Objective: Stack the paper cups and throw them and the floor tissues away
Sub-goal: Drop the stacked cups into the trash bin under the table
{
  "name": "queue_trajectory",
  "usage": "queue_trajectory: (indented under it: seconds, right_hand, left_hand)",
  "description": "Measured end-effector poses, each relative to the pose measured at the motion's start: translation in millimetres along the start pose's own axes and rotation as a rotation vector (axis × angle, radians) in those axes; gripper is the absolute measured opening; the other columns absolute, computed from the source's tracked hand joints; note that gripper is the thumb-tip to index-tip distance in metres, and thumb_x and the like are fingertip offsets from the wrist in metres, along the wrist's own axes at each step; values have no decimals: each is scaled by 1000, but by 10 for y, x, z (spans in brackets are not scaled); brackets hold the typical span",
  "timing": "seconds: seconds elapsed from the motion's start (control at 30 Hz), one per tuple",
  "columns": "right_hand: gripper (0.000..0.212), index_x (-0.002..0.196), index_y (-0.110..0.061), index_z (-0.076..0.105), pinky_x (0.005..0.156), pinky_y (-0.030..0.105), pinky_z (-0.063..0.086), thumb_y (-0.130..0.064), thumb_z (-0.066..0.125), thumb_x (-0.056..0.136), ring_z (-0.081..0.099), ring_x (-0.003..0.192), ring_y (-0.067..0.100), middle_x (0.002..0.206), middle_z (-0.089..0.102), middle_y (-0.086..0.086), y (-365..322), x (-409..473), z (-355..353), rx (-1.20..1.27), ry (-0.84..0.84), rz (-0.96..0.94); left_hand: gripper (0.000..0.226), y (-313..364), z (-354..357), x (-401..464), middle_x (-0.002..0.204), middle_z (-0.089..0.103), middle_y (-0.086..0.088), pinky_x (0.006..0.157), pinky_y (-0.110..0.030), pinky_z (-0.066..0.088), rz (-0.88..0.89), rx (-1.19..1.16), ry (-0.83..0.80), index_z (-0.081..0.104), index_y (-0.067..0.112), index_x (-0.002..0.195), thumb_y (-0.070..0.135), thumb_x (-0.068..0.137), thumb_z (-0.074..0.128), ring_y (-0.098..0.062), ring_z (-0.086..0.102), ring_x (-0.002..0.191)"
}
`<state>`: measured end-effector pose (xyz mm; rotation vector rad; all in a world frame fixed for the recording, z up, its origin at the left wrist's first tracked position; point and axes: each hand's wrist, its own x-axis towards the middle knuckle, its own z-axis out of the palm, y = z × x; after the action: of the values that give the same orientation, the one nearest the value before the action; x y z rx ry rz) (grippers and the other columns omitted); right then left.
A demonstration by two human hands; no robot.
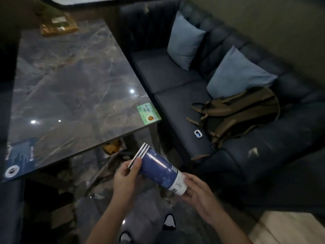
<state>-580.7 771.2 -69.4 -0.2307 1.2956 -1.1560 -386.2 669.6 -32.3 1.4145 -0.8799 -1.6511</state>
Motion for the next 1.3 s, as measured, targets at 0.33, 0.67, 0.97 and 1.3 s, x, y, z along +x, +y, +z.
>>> queue_trajectory:
  seconds: [0.33, 0.67, 0.97, 1.3]
  right_hand:
    - [34, 120, 3, 59, 71, 34, 60, -8, 66, 88, 73, 92, 30, 113, 70, 23, 555, 450, -424, 136, 243, 120]
    - [63, 119, 2, 59, 65, 28, 61, -31, 81, 71, 70, 97, 32, 114, 68, 24, 1247, 1270, -555, 137, 469, 283]
    - [23, 115, -11, 62, 81, 34, 55, -25, 53, 98, 67, 101, 26, 112, 69, 13, 2127, 2241, -816, 231, 526, 415]
    - [20, 118, -11, 57, 96, 43, 49, -15, 46, 102, 63, 92, 24, 117, 61, 10, 2962, 3193, -1081, 205, 573, 501]
  left_hand:
    - [21, -687, -31, 545, 99, 74, -4, 88, -41, 57, 45, 518, -64, 71, 17, 103, 31, 88, 66, -17, 70, 93]
    - [18, -1438, -86, 1624, 94, 72, 12, 69, -7, 47, 115, 1001, -344, 66, 26, 110, 24, 94, 57, 5, 64, 79]
    - [18, -2505, -169, 2537, 88, 66, 2, 68, -22, 46, 10, 1152, -461, 64, 13, 108, 20, 95, 54, -13, 63, 78]
    - [25, -3385, -195, 2951, 92, 59, 19, 73, -5, 44, 91, 994, -561, 59, 25, 105, 8, 88, 65, 8, 61, 84]
